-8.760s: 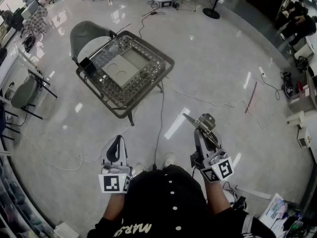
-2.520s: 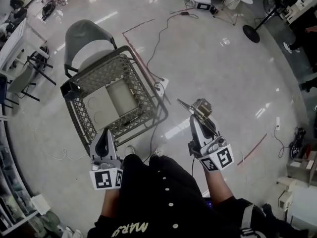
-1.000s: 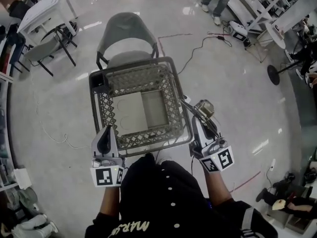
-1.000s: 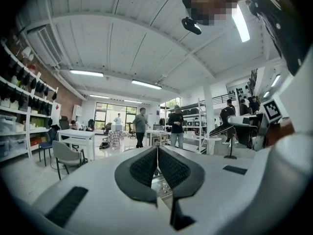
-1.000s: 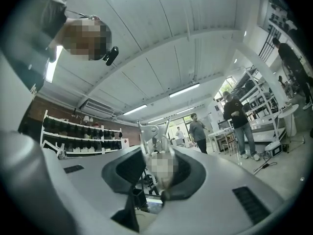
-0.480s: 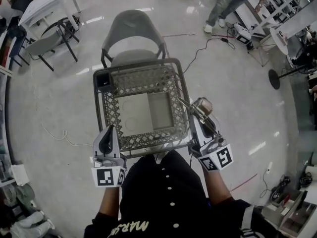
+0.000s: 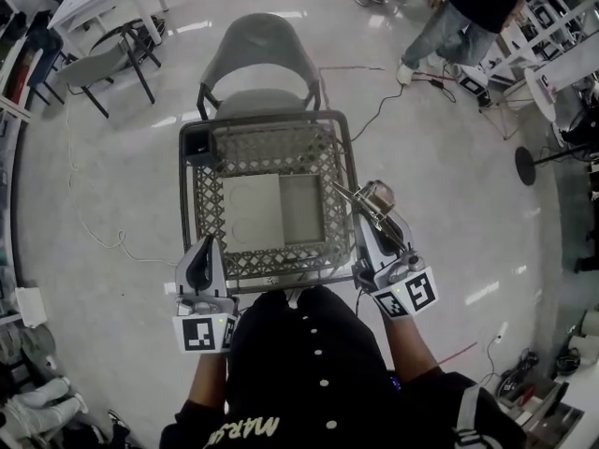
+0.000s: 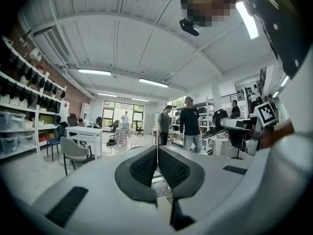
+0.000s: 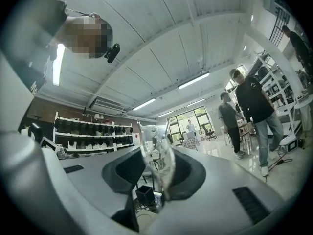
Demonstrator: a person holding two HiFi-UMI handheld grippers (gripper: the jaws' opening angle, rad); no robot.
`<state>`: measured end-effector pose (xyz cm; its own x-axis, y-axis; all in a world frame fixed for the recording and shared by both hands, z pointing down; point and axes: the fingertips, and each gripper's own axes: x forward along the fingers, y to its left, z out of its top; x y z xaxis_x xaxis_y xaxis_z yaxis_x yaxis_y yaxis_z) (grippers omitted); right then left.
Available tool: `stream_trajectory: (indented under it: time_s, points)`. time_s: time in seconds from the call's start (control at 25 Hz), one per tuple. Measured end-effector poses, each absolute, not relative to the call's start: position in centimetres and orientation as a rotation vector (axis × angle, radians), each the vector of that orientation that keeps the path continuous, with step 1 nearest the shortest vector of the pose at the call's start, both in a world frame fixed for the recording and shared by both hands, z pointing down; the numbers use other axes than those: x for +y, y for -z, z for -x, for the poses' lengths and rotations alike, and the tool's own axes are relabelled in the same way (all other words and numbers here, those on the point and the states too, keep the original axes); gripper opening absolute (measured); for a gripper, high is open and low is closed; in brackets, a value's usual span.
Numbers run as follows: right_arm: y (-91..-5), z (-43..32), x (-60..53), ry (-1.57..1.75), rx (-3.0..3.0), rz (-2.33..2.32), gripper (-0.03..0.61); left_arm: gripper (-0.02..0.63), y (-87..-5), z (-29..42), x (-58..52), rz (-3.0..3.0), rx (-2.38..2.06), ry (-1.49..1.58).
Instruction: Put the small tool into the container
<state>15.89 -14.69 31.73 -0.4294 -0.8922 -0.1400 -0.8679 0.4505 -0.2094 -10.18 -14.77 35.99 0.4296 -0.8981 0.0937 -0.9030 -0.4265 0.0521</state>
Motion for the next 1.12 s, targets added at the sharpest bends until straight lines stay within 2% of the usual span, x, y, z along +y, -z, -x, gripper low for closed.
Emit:
stream_trajectory:
  time_s: [0.56,1.12]
  points:
    - [-38.1,-17.3,-17.3,0.254,2.620,1.457,0.117,0.029,-36.7,6.0,-13.4,-2.523,-1.634,-0.109]
    - [-53.7,-14.9,-20.2,0.452,2.883,1.410,0.117,0.029,-42.1,1.5,-10.6,-2.379,-1.523,-0.214]
